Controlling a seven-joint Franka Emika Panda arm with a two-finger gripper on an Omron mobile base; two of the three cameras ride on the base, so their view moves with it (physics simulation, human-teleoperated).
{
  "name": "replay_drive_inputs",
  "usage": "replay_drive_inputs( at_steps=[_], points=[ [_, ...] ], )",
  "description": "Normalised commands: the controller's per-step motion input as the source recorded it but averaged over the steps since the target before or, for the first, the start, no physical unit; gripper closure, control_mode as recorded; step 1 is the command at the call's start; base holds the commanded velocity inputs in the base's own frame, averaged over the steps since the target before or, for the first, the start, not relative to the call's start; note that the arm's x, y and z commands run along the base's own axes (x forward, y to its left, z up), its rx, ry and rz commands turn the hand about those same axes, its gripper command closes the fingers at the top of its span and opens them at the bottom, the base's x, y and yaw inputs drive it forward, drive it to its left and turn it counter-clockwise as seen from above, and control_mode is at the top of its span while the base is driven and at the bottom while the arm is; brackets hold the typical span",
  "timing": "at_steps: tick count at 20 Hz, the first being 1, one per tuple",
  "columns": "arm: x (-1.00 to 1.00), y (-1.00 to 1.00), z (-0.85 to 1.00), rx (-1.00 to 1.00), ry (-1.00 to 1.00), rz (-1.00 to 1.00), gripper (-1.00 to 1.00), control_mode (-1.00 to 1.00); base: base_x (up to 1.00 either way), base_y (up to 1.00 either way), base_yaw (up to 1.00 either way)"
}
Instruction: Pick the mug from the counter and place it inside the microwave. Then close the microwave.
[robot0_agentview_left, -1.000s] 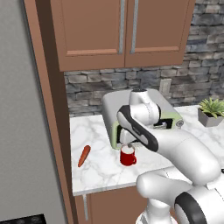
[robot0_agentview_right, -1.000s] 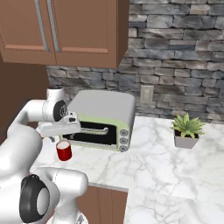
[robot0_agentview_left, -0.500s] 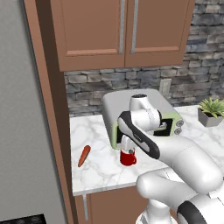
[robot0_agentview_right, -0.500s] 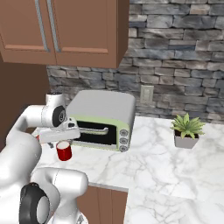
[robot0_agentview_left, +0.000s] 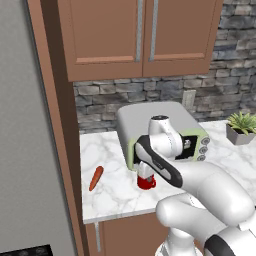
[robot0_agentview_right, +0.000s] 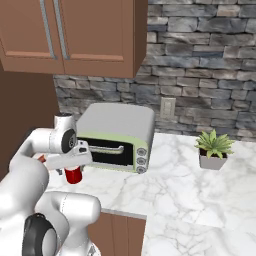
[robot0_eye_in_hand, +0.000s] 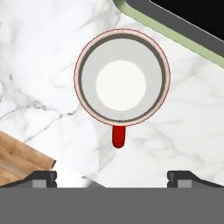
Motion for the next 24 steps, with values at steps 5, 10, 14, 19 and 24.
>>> replay_drive_inputs(
  at_steps=[5, 10, 14, 19, 24],
  points=[
    [0.03, 0.0, -0.15, 0.02, 0.0, 0.0, -1.0, -1.0, 0.0, 0.0, 0.0],
    [0.1, 0.0, -0.14, 0.01, -0.04, 0.0, -1.0, -1.0, 0.0, 0.0, 0.0],
    [0.1, 0.0, -0.02, 0.0, -0.07, 0.0, -1.0, -1.0, 0.0, 0.0, 0.0],
    [0.11, 0.0, 0.0, 0.0, -0.04, 0.0, -1.0, -1.0, 0.0, 0.0, 0.0],
    [0.04, 0.0, 0.0, 0.0, -0.01, 0.0, -1.0, -1.0, 0.0, 0.0, 0.0]
  ],
)
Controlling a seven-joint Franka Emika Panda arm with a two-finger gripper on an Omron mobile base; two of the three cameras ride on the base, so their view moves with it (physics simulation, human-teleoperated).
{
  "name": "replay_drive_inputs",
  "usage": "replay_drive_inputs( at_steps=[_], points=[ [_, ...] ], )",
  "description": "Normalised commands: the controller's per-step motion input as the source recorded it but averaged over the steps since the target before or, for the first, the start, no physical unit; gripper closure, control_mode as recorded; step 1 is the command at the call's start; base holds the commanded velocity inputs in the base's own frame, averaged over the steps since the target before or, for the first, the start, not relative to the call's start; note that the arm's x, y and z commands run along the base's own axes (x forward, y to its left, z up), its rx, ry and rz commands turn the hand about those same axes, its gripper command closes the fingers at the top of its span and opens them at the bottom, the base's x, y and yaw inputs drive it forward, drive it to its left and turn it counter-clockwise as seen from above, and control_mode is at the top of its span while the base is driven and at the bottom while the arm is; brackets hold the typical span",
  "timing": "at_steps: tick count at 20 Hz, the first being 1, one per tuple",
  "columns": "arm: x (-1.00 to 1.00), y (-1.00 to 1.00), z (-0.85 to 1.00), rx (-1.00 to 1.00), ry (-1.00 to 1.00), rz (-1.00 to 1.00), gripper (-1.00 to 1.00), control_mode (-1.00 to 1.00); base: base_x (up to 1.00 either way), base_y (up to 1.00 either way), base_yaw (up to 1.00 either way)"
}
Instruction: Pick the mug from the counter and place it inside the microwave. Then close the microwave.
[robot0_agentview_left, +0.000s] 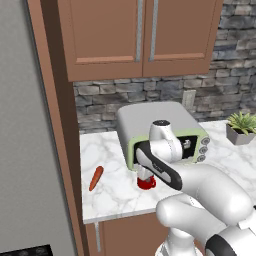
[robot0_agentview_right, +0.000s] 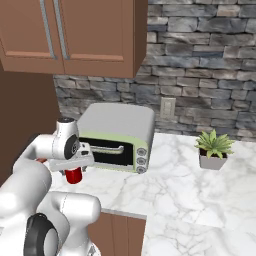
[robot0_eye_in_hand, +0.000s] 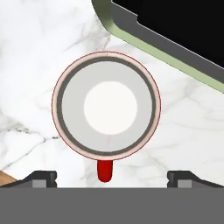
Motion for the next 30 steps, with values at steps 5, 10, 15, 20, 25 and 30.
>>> replay_drive_inputs(
  at_steps=[5, 10, 15, 20, 25, 30],
  points=[
    [-0.05, 0.0, -0.08, 0.0, 0.0, 0.0, -1.0, -1.0, 0.0, 0.0, 0.0],
    [-0.23, 0.0, -0.14, 0.0, 0.0, -0.02, -1.0, -1.0, 0.0, 0.0, 0.0],
    [-0.07, 0.0, -0.18, 0.0, 0.0, -0.01, -1.0, -1.0, 0.0, 0.0, 0.0],
    [0.08, 0.01, -0.1, 0.0, 0.0, 0.0, -1.0, -1.0, 0.0, 0.0, 0.0],
    [0.2, 0.01, 0.0, 0.0, 0.0, 0.0, -1.0, -1.0, 0.0, 0.0, 0.0],
    [0.13, 0.04, 0.0, 0.0, 0.0, 0.0, -1.0, -1.0, 0.0, 0.0, 0.0]
  ],
)
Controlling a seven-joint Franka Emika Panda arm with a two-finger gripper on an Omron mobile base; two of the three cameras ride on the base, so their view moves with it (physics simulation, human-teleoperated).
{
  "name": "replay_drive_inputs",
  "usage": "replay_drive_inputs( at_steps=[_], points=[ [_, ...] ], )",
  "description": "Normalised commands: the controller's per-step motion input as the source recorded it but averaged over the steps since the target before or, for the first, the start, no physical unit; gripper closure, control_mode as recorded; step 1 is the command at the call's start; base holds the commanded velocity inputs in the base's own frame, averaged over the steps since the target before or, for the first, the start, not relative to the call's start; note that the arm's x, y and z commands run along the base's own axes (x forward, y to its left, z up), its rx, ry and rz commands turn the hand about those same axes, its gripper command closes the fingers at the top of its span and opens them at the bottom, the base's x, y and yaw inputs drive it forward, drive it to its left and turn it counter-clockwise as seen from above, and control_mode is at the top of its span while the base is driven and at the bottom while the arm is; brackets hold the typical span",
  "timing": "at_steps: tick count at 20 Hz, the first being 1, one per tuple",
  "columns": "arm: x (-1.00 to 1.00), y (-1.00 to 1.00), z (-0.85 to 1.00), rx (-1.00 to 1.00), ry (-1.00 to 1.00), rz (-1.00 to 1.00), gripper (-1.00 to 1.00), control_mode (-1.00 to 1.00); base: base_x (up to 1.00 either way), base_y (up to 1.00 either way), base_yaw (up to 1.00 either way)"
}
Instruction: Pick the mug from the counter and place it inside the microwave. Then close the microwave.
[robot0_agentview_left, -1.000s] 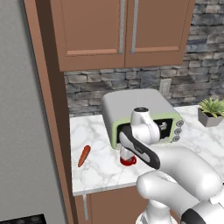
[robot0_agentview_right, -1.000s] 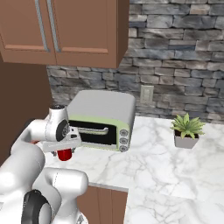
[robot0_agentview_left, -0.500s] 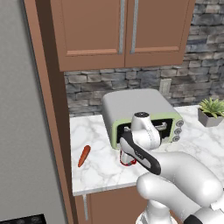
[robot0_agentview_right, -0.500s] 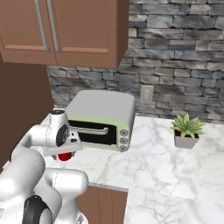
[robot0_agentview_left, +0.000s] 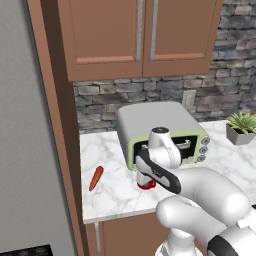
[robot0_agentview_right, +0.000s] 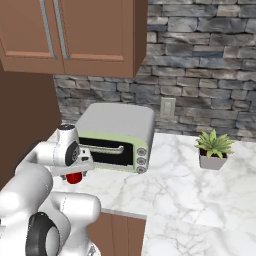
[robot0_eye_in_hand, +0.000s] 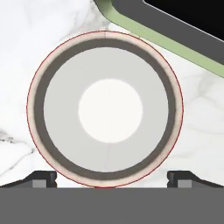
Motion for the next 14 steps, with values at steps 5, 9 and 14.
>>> replay_drive_inputs(
  at_steps=[5, 9, 14],
  points=[
    [-0.06, 0.07, -0.04, 0.0, 0.0, -0.02, -1.0, -1.0, 0.0, 0.0, 0.0],
    [-0.13, 0.01, -0.09, 0.0, 0.0, -0.03, -1.0, -1.0, 0.0, 0.0, 0.0],
    [-0.04, 0.0, -0.06, 0.0, 0.0, -0.02, -1.0, -1.0, 0.0, 0.0, 0.0]
  ],
)
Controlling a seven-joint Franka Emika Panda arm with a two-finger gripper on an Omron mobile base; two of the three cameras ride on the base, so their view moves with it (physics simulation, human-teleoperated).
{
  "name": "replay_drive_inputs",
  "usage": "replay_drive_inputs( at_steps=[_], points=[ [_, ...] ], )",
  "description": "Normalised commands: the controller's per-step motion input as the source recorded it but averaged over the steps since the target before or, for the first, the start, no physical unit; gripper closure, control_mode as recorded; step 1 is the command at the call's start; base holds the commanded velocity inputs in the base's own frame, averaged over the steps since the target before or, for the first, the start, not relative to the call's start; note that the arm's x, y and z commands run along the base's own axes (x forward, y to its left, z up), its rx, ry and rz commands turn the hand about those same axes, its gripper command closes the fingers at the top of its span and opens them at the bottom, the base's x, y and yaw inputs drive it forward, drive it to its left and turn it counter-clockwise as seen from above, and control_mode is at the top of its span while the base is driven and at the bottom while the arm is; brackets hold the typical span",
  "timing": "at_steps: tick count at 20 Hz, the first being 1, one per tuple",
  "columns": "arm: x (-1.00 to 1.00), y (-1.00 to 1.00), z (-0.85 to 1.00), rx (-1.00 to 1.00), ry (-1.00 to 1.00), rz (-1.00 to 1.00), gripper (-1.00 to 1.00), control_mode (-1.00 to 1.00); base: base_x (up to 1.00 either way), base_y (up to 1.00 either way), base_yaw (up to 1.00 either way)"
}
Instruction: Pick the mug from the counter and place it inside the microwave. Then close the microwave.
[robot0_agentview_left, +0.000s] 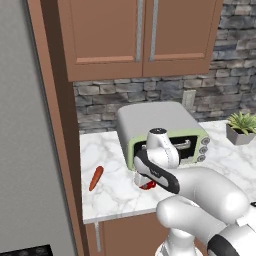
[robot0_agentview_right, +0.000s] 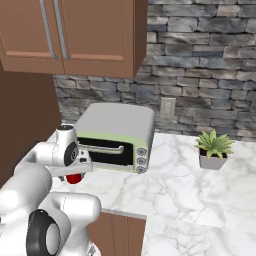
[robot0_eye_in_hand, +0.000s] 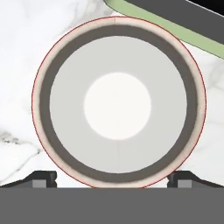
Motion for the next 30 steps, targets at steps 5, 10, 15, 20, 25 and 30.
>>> replay_drive_inputs(
  at_steps=[5, 10, 15, 20, 25, 30],
  points=[
    [0.0, 0.0, 0.0, 0.0, 0.0, 0.0, -1.0, -1.0, 0.0, 0.0, 0.0],
    [0.0, 0.0, 0.0, 0.0, 0.0, 0.0, -1.0, -1.0, 0.0, 0.0, 0.0],
    [0.0, 0.0, 0.0, 0.01, 0.0, 0.0, 1.0, -1.0, 0.0, 0.0, 0.0],
    [0.0, 0.0, 0.0, 0.0, 0.0, 0.0, 1.0, -1.0, 0.0, 0.0, 0.0],
    [-0.03, 0.0, 0.02, 0.0, -0.01, 0.0, 1.0, -1.0, 0.0, 0.0, 0.0],
    [-0.11, 0.0, 0.55, 0.0, -0.02, 0.0, 1.0, -1.0, 0.0, 0.0, 0.0]
  ],
)
